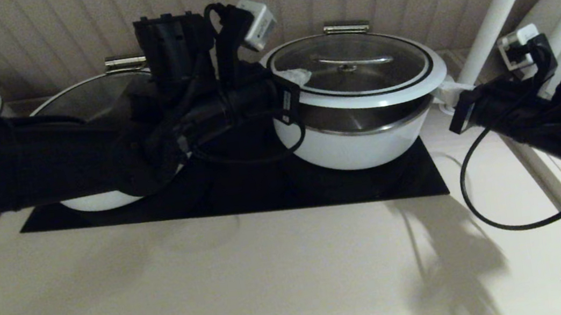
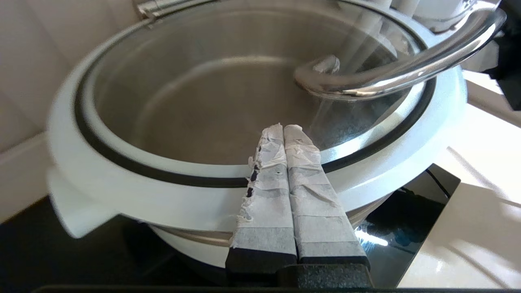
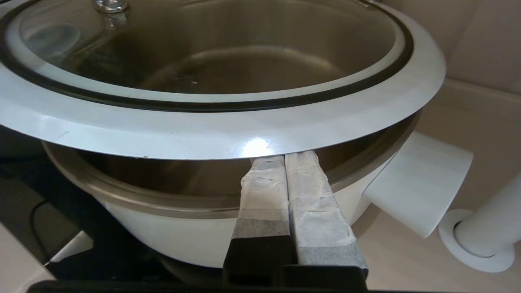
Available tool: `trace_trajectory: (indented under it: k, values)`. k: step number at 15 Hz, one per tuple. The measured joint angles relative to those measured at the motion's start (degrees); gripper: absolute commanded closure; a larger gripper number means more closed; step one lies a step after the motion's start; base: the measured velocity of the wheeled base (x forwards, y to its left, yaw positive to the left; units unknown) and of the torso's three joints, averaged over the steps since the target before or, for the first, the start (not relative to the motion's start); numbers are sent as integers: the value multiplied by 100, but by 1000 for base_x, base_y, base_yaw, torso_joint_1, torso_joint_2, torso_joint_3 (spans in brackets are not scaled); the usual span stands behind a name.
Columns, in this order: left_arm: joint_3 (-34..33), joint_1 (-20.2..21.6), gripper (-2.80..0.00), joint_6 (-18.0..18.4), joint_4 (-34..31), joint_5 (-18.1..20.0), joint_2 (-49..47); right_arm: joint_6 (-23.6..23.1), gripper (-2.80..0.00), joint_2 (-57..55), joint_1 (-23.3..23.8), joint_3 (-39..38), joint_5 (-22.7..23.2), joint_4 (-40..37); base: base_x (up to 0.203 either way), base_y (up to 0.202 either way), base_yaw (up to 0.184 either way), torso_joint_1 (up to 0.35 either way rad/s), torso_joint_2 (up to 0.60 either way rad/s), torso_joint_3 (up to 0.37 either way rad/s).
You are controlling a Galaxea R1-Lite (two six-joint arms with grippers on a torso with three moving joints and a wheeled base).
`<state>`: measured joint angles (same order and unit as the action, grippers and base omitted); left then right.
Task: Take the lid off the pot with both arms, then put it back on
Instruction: Hold the pot lid with the right arm, then open the pot lid completely
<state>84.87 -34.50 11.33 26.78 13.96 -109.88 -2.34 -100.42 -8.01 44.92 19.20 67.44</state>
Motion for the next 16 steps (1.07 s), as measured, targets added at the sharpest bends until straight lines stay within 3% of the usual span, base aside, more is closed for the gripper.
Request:
trace_trajectory:
  k: [3, 10, 16]
  values:
    - [-34, 108, 0, -26, -8, -5, 161, -9, 0, -102, 0, 0, -3, 388, 0, 0, 0, 0, 0, 0]
    - [-181, 229, 0, -20, -61, -12, 466, -9, 0, -162, -4, -11, -10, 395, 0, 0, 0, 0, 0, 0]
    - [-838, 303, 0, -10, -60, -14, 931, -7, 0, -166, 2, -16, -10, 391, 0, 0, 0, 0, 0, 0]
